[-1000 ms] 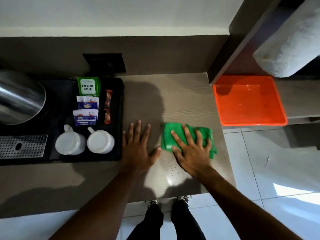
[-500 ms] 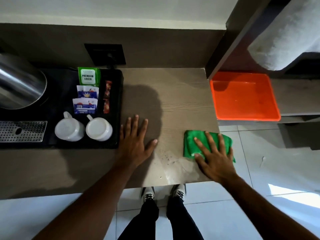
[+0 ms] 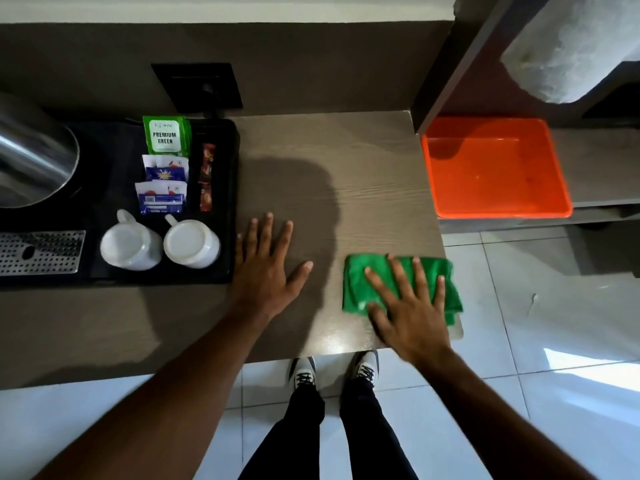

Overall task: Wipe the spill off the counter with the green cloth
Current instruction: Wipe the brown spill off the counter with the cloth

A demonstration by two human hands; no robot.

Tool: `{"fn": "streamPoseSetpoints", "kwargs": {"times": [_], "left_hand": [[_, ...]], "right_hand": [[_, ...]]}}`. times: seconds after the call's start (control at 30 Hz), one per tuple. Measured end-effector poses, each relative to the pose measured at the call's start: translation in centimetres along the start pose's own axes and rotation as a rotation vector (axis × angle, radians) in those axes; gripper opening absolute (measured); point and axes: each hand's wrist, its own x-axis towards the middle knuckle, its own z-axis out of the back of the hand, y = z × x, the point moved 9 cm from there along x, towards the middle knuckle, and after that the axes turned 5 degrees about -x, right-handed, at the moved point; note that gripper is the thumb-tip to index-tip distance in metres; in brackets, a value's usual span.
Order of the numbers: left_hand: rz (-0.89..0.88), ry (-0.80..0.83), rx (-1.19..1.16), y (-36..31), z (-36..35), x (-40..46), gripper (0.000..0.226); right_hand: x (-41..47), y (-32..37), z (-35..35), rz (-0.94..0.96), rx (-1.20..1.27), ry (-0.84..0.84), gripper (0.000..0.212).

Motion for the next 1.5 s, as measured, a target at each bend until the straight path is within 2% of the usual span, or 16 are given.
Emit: {"fn": "streamPoseSetpoints", "kwargs": {"times": [0.07, 0.1, 0.2, 0.23, 0.3, 0.37, 0.43, 0.5, 0.63, 0.77, 0.83, 0.93, 1.03, 1.13, 1.3, 1.5], "left_hand": [[0.001, 0.003, 0.007, 0.0, -0.2, 0.1, 0.081], [0.003, 0.008, 0.01, 0.1, -0.2, 0.1, 0.081], [-0.006, 0.026, 0.002, 0.2, -0.1, 0.0, 0.081], [-0.01, 0.02, -0.014, 0.1, 0.0, -0.1, 0.081], [-0.008, 0.006, -0.035, 0.1, 0.5, 0.0, 0.082], [-0.002, 0.019, -0.048, 0.0, 0.4, 0.0, 0.082], [0.004, 0.026, -0.057, 0.1, 0.3, 0.0, 0.082], [0.016, 0.03, -0.074, 0.1, 0.3, 0.0, 0.083], [0.028, 0.033, -0.072, 0.2, 0.4, 0.3, 0.084], [0.016, 0.03, -0.141, 0.4, 0.5, 0.3, 0.08], [0.017, -0.003, -0.192, 0.5, 0.8, 0.2, 0.072], [0.028, -0.056, -0.239, 0.5, 0.9, 0.3, 0.064], [0.045, -0.028, -0.253, 0.8, 0.3, 0.4, 0.072], [0.024, -0.028, -0.228, 0.6, 0.4, 0.3, 0.075], [-0.032, 0.052, -0.17, 0.4, 0.4, -1.8, 0.073], [-0.227, 0.007, -0.13, 1.2, 0.3, -12.6, 0.056]], "right_hand": [[2.2, 2.0, 0.3, -0.165, 0.066, 0.017, 0.064], [2.2, 4.2, 0.3, -0.162, 0.072, 0.015, 0.065], [-2.7, 9.4, -1.1, 0.145, 0.031, 0.019, 0.063], [-4.7, 8.0, -1.5, 0.213, 0.014, 0.015, 0.061], [-6.5, 2.2, -1.4, 0.208, -0.009, -0.008, 0.059], [-6.4, -3.3, -1.0, 0.064, -0.042, 0.038, 0.058], [-6.1, -4.4, -1.2, -0.04, -0.037, 0.105, 0.061], [-6.4, -1.8, -1.7, -0.044, -0.029, 0.15, 0.066], [-6.3, 5.2, -2.5, 0.182, -0.098, 0.183, 0.07], [-2.7, 8.1, -1.8, 0.242, -0.072, 0.198, 0.066], [0.8, 8.7, -0.8, 0.201, -0.018, 0.228, 0.064], [10.1, 9.6, 1.6, 0.096, 0.041, 0.147, 0.062], [18.8, 11.1, 2.0, 0.051, 0.076, 0.191, 0.062], [21.6, 12.0, 1.9, 0.069, 0.026, 0.213, 0.061], [15.4, 12.3, 1.6, 0.24, -0.094, 0.182, 0.062], [0.1, 14.1, -1.8, 0.318, -0.05, 0.209, 0.062]]}}
